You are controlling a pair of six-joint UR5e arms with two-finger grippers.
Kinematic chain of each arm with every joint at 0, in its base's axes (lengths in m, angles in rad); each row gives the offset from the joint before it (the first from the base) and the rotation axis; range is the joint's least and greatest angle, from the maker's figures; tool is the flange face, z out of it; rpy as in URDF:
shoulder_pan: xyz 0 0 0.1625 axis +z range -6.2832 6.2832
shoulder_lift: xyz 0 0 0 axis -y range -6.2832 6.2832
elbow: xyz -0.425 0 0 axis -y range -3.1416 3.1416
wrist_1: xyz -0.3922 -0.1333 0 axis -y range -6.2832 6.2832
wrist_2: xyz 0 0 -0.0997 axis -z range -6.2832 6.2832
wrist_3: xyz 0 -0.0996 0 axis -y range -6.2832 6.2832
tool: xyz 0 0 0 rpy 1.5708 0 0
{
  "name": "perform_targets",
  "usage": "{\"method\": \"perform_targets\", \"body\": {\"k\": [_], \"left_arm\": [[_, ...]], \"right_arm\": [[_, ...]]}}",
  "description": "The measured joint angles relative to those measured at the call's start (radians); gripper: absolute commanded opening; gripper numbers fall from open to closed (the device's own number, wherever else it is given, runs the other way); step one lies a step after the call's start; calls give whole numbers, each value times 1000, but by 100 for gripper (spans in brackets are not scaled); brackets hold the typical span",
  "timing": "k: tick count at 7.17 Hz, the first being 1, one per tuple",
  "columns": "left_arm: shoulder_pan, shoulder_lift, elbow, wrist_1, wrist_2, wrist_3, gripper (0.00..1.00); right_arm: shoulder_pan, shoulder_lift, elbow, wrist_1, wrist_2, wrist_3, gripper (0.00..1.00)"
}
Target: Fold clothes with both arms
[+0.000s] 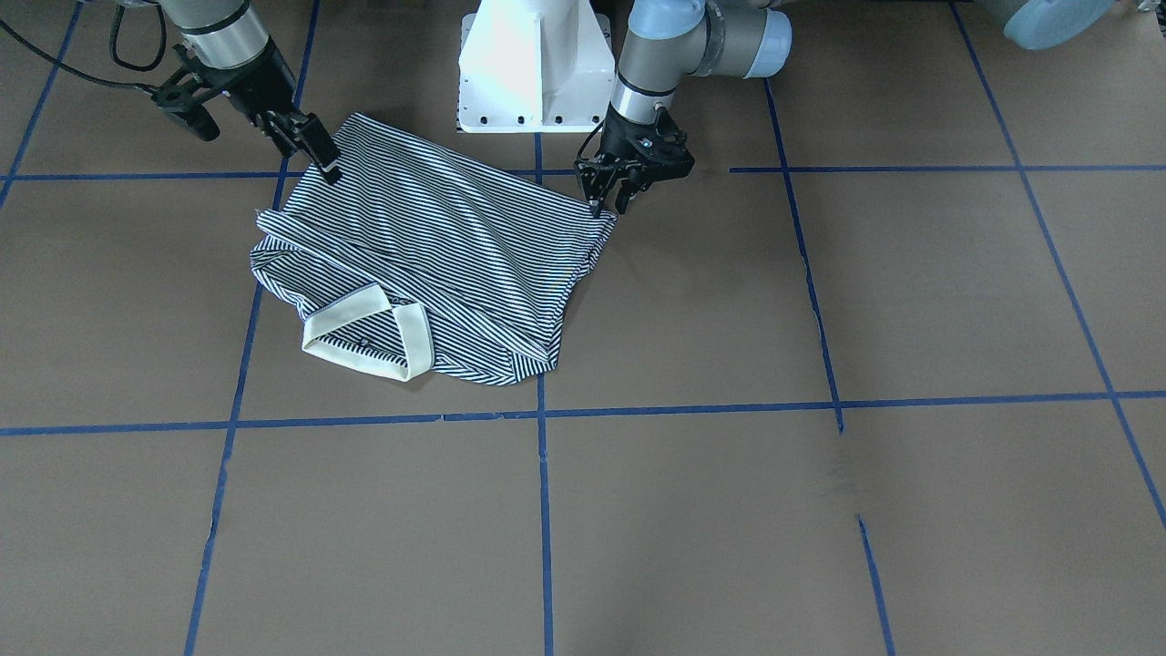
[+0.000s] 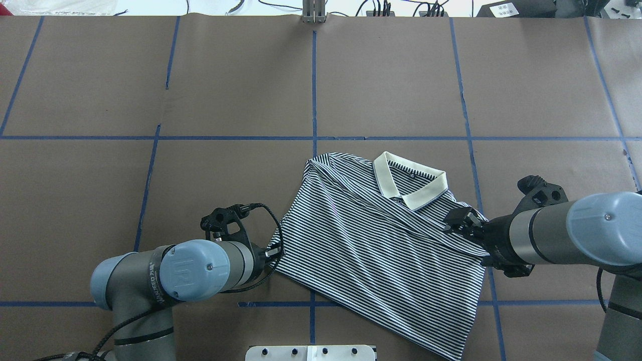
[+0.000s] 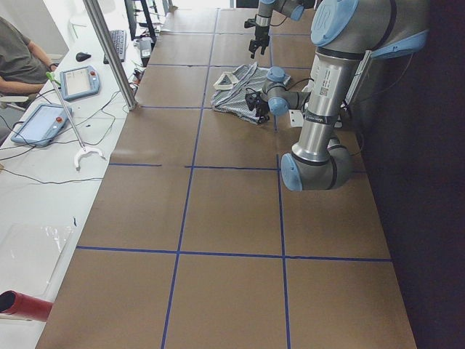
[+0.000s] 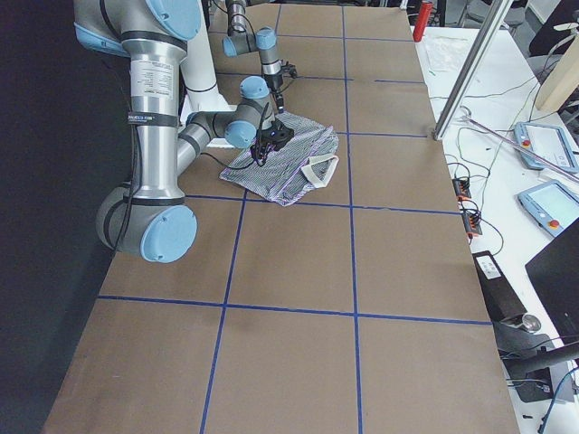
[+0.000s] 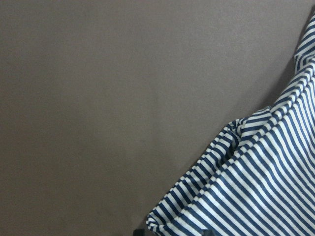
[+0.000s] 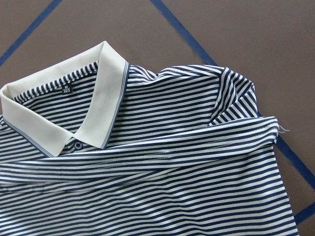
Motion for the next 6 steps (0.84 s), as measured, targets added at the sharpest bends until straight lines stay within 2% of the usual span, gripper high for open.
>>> {"method": "perform_targets", "body": {"k": [1,4,6], "left_arm": [[0,0,2,4,2,0,0],[-1,6,-12,32,2,0,0],[-36,15,-61,117,-1,74,0]], "right_arm": [[0,0,-2,0,0,0,100],[-2,3,-10,0,0,0,100],[-3,15,-10,0,0,0,100]]}}
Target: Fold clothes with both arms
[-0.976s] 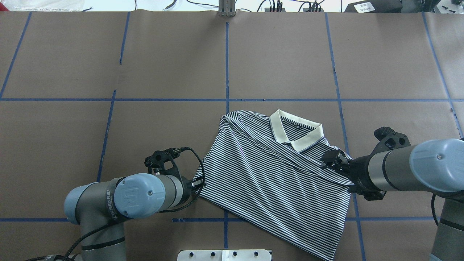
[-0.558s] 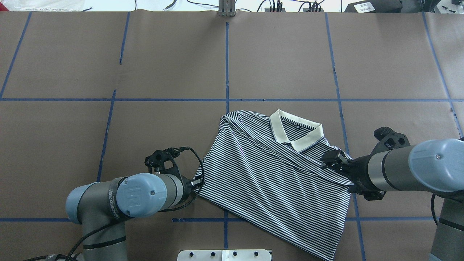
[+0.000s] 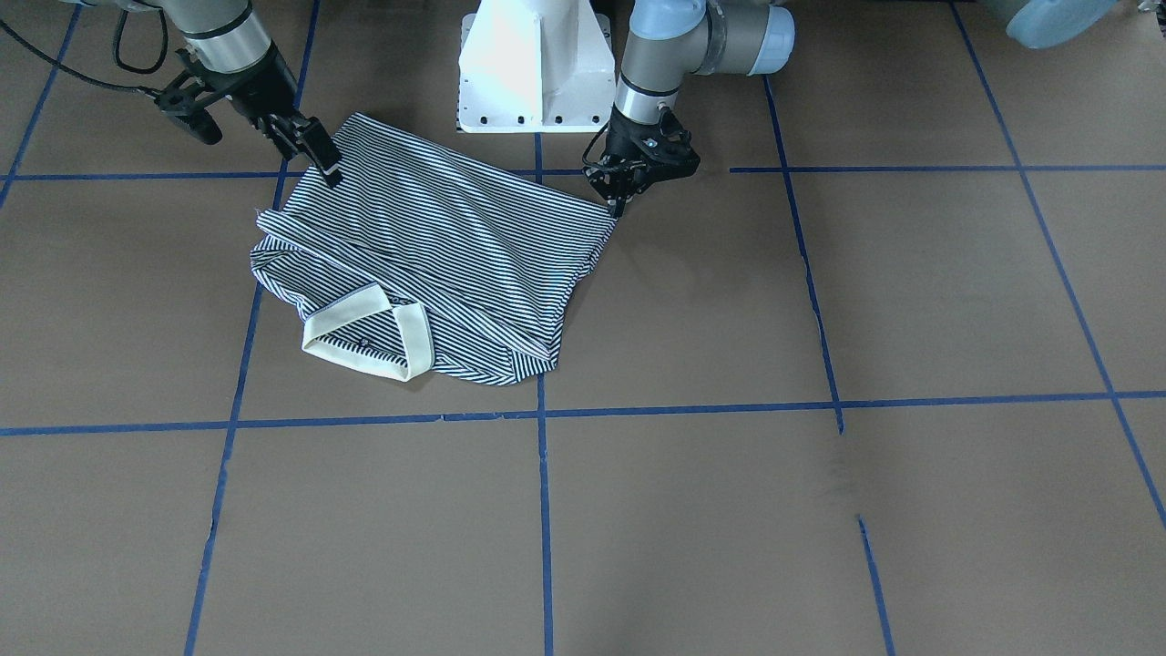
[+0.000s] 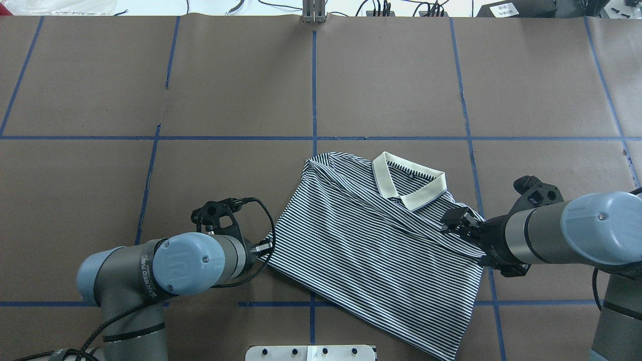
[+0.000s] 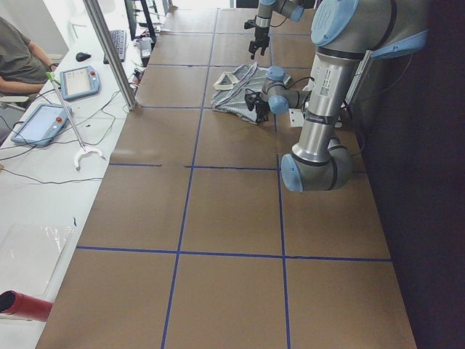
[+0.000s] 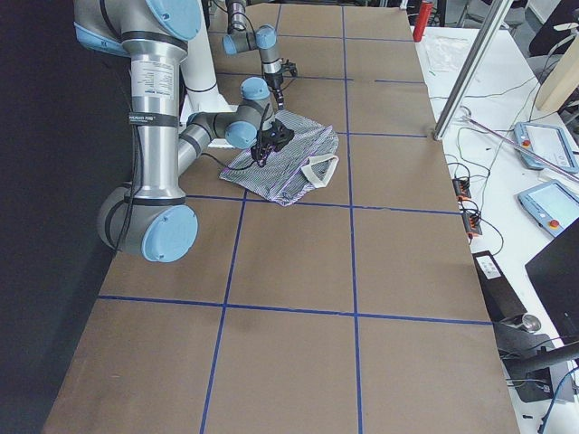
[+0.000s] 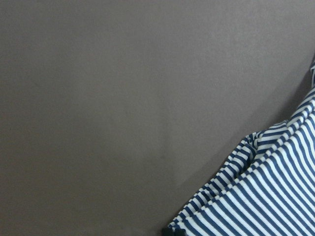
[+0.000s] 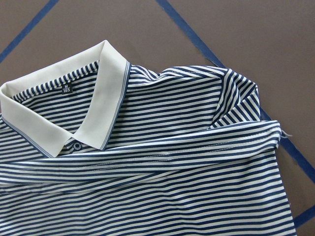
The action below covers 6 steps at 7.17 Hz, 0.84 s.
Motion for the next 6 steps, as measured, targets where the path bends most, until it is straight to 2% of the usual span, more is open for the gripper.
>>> {"method": "perform_targets", "body": {"k": [2,3,4,6], "left_arm": [[-111,4,4,27,-15,154,0],[-184,-8,50,9,-32,216,0],[-272,-52,156,-51,-44,283,0],[-410,-224,492,-249,-68,344,0]], "right_arm": [[0,6,1,0,0,0,100],[0,8,1,0,1,0,100],[0,9,2,0,0,0,100],[6,18,3,0,0,0,100]]}}
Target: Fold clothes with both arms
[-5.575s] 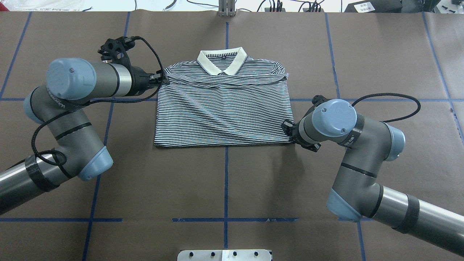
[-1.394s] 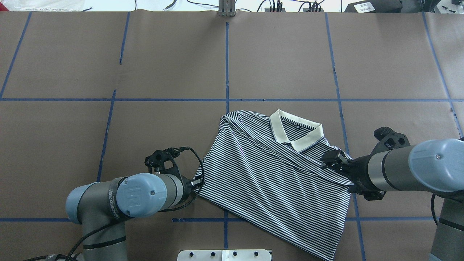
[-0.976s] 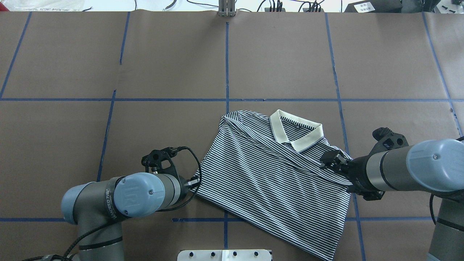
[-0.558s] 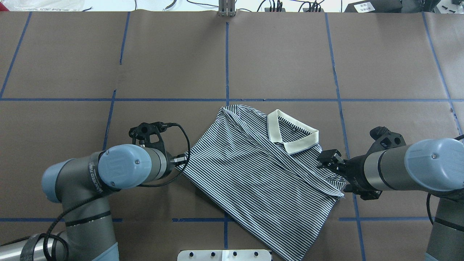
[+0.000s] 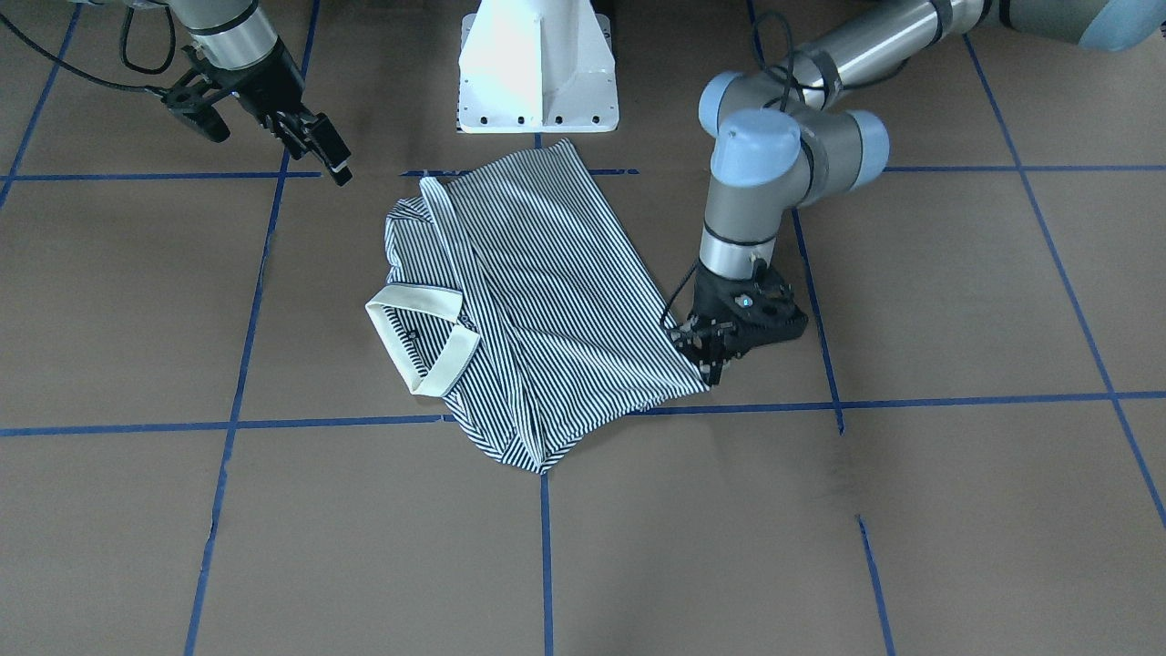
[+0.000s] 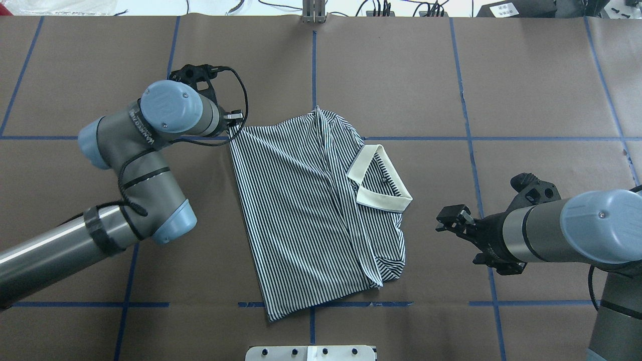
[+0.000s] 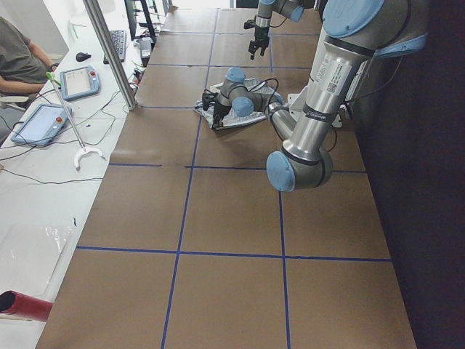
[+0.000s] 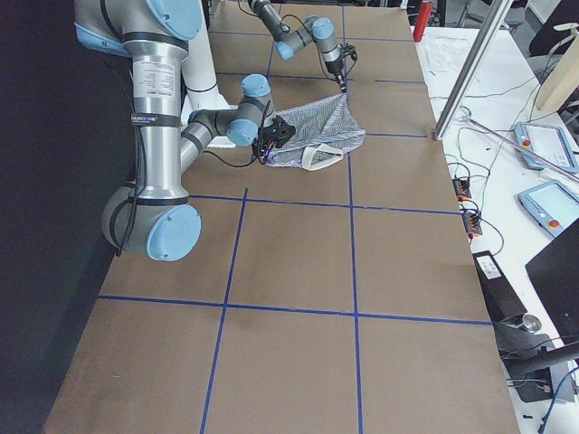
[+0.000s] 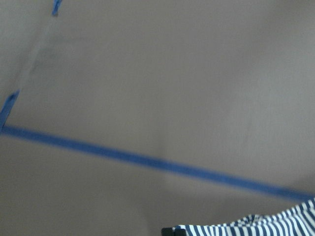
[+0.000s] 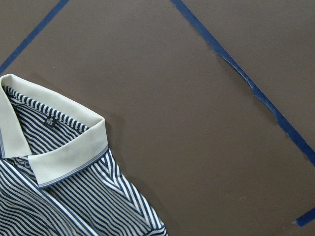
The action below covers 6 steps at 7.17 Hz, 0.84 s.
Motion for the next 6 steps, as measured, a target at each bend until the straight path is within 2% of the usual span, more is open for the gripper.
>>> {"method": "perform_targets", "body": {"k": [1,2,3,4,6], "left_arm": [[-41,-79,156,-92,-5,21,11],[-69,-123,253,-154,-8,41,35],[-83,-133,286,-182,-11,50,40],[-88,-114,265,-194,-33,53,43],[-90,11,96,-201,-129,46,43]], "right_arm": [[6,5,-1,0,0,0,100],[11,14,-3,0,-2,0,100],[13,36,-11,0,-6,0,100],[13,85,-38,0,-12,0,100],[8,247,-151,-19,-23,-2,100]]}}
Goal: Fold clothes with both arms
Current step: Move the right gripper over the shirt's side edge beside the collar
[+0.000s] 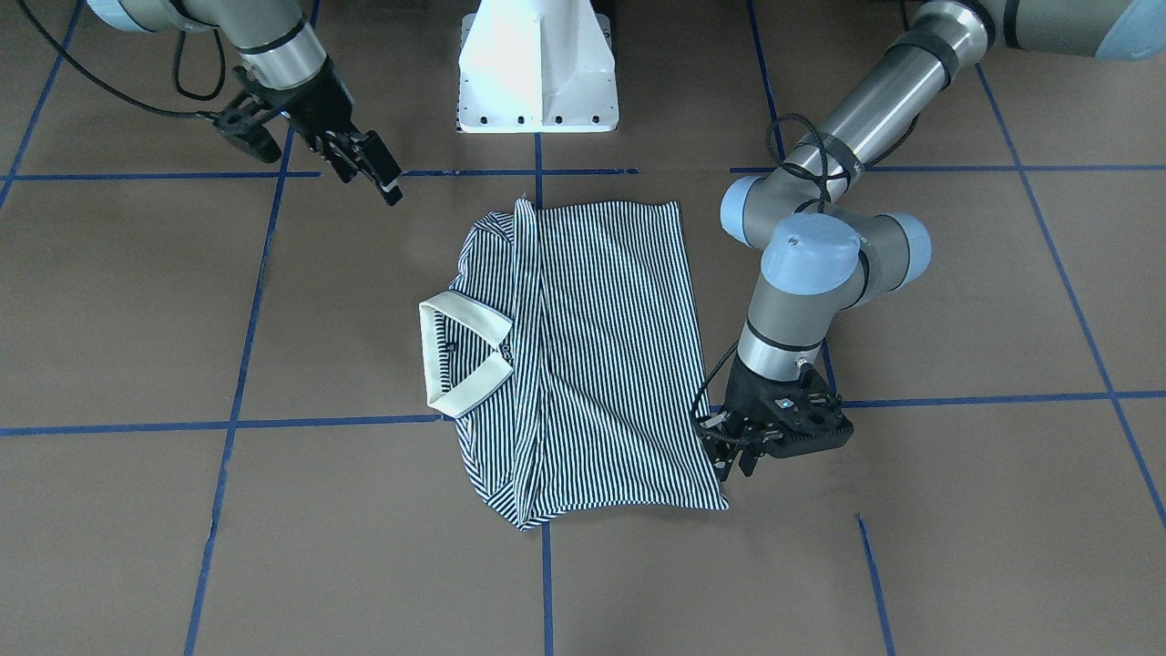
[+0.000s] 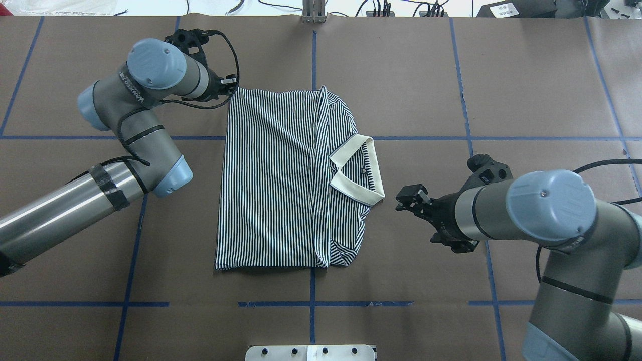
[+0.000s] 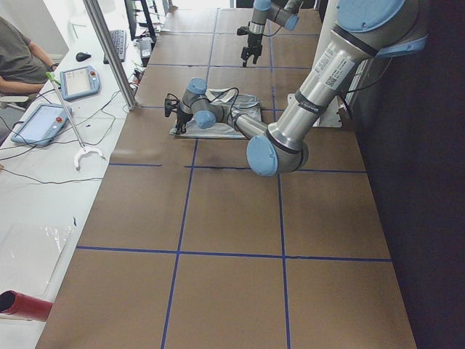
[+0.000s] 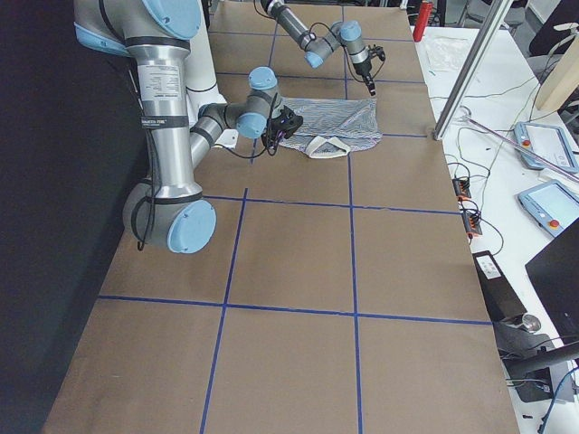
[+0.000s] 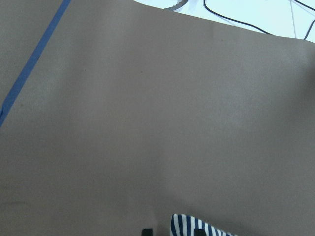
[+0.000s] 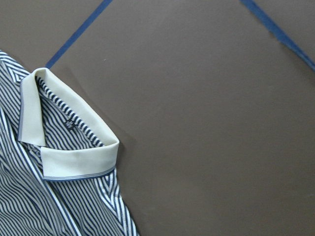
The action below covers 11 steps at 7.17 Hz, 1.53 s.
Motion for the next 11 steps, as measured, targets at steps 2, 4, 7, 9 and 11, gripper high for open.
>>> {"method": "perform_targets", "body": {"k": [2,4,7,9,11], "left_arm": [[5,134,-169,0,-50,-15,45],[9,172,-209,1,-67,-23,46],[13,186,-215,-1,-71,-29,46],[14,187,-214,-2,-80,-49,46],[15,187,-214,-2,-94,-59,46]], "right_arm": [[-33,202,-114,-134,-3,-108,100],[-78,347,-234,-229,-2,-301,100],[-130,472,-348,-374,-5,-569,100],[-146,515,-417,-433,-8,-692,100],[-160,524,-454,-443,-16,-722,100]]}}
